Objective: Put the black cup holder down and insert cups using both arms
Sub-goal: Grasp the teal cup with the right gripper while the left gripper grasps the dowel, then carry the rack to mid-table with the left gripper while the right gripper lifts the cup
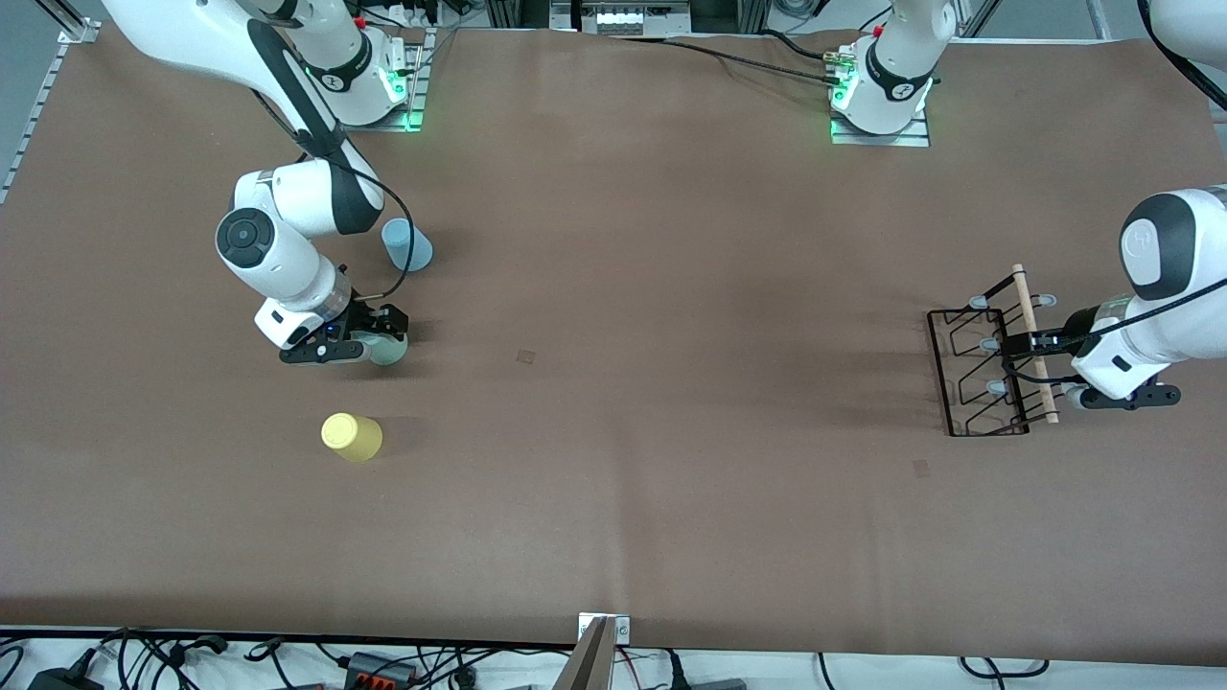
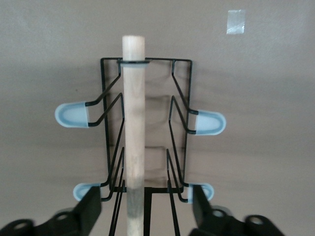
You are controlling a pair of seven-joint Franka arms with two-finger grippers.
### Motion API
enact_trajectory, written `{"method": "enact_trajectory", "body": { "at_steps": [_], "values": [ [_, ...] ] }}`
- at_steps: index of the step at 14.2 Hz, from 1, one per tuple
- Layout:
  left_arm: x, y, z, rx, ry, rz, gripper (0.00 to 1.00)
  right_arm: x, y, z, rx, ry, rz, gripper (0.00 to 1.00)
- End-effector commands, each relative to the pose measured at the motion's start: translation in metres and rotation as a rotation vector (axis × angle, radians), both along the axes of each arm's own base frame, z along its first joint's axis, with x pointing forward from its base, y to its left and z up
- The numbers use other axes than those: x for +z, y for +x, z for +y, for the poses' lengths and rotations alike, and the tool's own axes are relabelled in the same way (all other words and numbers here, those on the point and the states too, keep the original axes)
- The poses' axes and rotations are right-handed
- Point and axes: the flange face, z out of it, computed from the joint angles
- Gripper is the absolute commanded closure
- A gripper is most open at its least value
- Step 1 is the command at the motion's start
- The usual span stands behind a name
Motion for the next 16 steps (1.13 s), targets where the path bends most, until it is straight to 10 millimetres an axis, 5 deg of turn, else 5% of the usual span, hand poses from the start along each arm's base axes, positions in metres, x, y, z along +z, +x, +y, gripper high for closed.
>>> {"method": "enact_trajectory", "body": {
  "at_steps": [1,5,12,13,16],
  "values": [
    [0.006,-0.012,0.001,-0.045,0.037,-0.003,0.51,0.000,-0.005,0.002,-0.011,0.004,-0.008,0.00],
    [0.005,-0.014,0.002,-0.044,0.036,0.009,0.82,0.000,-0.010,0.001,-0.011,0.001,0.001,0.00],
    [0.009,-0.011,0.002,-0.042,0.037,0.002,0.91,-0.001,-0.012,0.000,-0.009,0.000,0.004,0.00],
    [0.012,-0.010,0.002,-0.046,0.038,-0.003,0.91,0.000,-0.012,0.000,-0.009,0.001,0.002,0.08],
    [0.046,-0.002,-0.011,-0.060,0.040,-0.009,0.94,0.009,-0.011,0.000,-0.008,0.000,-0.004,0.77]
  ]
}}
